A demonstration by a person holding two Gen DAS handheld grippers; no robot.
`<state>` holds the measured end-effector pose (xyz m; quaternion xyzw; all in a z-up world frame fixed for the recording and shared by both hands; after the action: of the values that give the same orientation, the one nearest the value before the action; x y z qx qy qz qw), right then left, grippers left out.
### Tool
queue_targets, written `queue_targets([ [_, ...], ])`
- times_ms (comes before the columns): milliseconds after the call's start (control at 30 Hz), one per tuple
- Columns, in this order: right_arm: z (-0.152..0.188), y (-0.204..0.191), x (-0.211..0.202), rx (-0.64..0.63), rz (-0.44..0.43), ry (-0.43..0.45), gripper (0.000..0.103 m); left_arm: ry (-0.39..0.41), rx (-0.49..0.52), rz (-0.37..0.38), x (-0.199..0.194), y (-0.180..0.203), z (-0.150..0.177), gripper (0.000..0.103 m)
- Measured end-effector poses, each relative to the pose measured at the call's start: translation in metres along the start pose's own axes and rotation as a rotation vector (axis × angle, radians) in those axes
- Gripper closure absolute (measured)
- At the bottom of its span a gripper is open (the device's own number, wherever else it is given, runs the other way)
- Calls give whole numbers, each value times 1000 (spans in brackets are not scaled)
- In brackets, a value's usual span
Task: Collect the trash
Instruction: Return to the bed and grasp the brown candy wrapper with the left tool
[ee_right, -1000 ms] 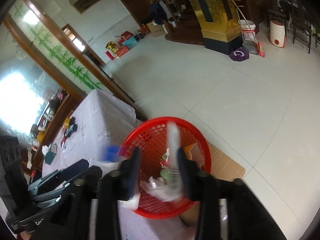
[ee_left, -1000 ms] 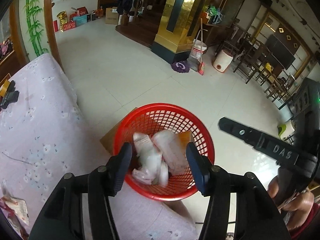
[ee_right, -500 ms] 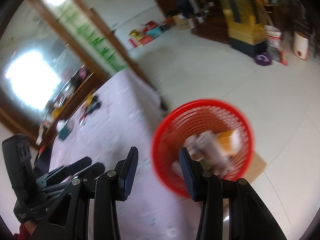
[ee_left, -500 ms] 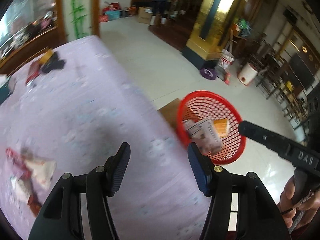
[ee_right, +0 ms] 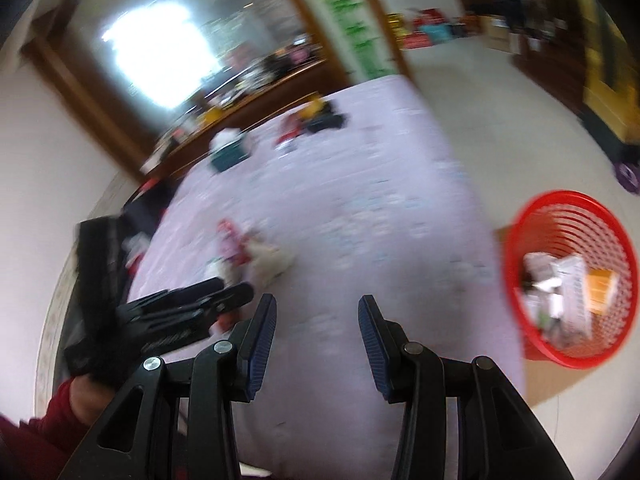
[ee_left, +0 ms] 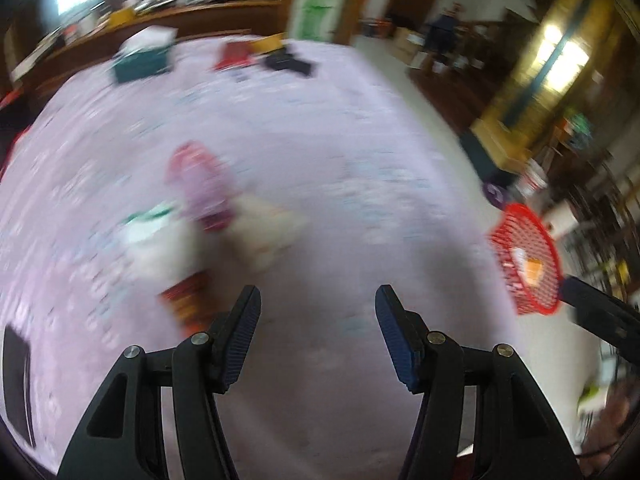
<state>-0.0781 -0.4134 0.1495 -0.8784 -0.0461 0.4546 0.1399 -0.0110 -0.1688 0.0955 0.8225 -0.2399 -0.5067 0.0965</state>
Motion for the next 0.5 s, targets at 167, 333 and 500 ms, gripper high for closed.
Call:
queue_targets([
  [167,8,-33,7,-82,-49,-15,56,-5,-148,-78,1,-64,12,45],
  [333,7,-30,11,-76,-20,-31,56,-33,-252,-75,19,-94,14,45],
  [500,7,-27,9,-85,-1,-35,56,-66,-257,-79,39,-102,15,47],
])
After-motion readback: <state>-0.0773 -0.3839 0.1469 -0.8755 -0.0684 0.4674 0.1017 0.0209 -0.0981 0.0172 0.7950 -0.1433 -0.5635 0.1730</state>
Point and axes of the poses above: each gripper's, at about its wrist camera, not at the fingertips, and x roughly the way its jaws point, y to its right, z to its underside, the point moved 1 cm from there along x, roughly the way its jaws point, and after that the axes turned 13 degrees about z, right-handed, at the moved point
